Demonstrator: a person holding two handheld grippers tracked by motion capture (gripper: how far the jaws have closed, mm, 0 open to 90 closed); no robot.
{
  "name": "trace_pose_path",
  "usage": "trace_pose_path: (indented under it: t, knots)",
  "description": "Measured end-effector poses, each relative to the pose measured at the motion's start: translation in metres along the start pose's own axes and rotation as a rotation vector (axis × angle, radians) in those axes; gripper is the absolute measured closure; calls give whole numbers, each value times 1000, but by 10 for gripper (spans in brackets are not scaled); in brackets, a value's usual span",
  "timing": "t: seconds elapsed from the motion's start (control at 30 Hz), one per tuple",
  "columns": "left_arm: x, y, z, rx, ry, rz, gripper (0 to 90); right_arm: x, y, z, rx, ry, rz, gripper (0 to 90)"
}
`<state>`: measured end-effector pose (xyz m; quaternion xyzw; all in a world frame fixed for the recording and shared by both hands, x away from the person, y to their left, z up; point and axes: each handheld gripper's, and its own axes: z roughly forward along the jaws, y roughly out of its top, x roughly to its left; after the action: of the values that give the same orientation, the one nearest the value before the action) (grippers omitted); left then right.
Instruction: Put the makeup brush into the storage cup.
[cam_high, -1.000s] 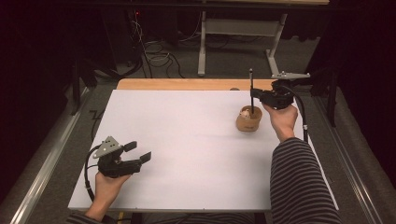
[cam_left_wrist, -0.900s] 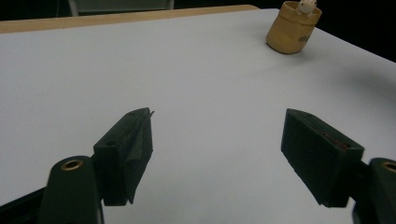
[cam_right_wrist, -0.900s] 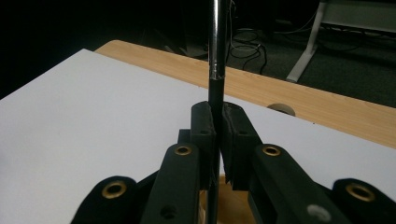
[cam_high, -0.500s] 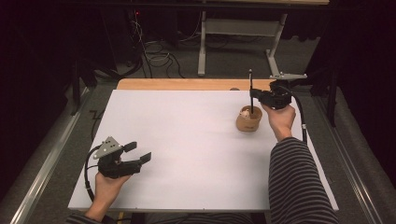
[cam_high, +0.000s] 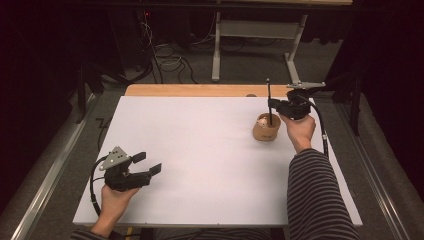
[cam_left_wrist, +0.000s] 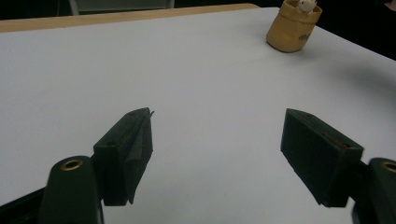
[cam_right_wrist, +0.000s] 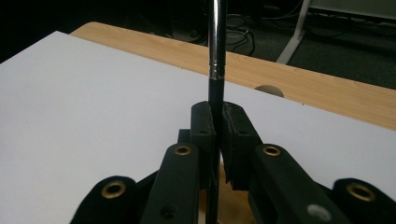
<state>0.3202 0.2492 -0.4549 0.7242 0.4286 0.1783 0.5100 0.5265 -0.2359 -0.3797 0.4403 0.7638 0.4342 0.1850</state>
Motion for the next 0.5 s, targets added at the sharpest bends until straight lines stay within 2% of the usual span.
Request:
trace_pose_path:
  t: [0.27,0.5]
  knots:
    - [1,0,0,4,2,-2,255,0,-2,2,12,-16,-11,860]
    - [0,0,0,2,1,-3,255,0,-6,9,45,-26,-16,859]
